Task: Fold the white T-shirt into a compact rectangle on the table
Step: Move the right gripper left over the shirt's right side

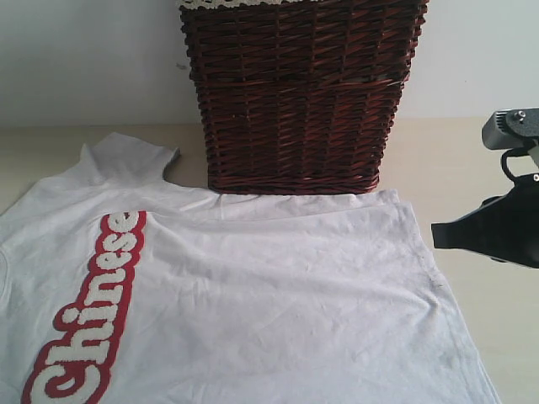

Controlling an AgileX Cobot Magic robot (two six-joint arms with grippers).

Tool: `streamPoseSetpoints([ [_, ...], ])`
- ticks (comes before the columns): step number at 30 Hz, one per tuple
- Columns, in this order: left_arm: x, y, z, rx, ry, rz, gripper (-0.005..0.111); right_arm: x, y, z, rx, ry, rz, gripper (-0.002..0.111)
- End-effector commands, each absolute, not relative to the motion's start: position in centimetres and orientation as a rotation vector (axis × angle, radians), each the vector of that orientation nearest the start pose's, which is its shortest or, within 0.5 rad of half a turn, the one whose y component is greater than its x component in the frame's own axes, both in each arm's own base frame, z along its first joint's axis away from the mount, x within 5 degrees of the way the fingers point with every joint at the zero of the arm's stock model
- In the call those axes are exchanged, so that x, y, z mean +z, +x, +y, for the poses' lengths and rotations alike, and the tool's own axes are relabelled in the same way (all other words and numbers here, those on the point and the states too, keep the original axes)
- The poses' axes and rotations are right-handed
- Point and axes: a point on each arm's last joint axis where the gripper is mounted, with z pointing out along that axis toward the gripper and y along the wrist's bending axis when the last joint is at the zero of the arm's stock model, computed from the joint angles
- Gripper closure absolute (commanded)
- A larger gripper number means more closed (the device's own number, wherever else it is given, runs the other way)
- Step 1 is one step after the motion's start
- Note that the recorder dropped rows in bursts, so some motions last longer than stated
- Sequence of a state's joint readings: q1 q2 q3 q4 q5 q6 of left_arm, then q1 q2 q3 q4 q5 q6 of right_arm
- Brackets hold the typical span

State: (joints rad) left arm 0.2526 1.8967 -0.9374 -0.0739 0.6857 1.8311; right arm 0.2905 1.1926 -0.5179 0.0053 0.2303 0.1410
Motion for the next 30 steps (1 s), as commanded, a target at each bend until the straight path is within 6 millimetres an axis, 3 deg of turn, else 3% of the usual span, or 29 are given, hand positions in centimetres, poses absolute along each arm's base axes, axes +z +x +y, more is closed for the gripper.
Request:
streamPoseSetpoints([
  [1, 9.2, 29.2, 7.1, -0.053, 2.166, 2.241, 0.003, 21.4, 20.6, 6.1, 0.216, -0.162, 2.374, 0.108],
  [4, 9.2, 29.2, 7.1, -0.053, 2.166, 2.241, 0.003, 21.4, 20.5, 6.5, 0.225, -0.187, 2.371, 0.105],
  [12, 9.2, 29.2, 7.1, -0.053, 2.166, 2.241, 0.003, 21.5, 19.8, 8.8, 0.271, -0.349, 2.333, 0.084],
  [15, 9.2, 29.2, 7.1, -0.053, 2.166, 2.241, 0.003, 21.6, 19.6, 9.2, 0.282, -0.371, 2.324, 0.065],
  [19, 9.2, 29.2, 7.1, -0.053, 2.166, 2.241, 0.003, 21.6, 19.4, 9.8, 0.286, -0.429, 2.313, 0.029],
  [21, 9.2, 29.2, 7.1, -0.053, 2.166, 2.241, 0.003, 21.6, 19.3, 9.8, 0.284, -0.431, 2.323, 0.018],
  [24, 9.2, 29.2, 7.1, -0.053, 2.166, 2.241, 0.003, 21.5, 19.3, 9.8, 0.283, -0.431, 2.326, 0.012],
  [30, 9.2, 29.2, 7.1, -0.053, 2.166, 2.241, 0.003, 21.2, 19.0, 9.6, 0.230, -0.520, 2.360, 0.012],
])
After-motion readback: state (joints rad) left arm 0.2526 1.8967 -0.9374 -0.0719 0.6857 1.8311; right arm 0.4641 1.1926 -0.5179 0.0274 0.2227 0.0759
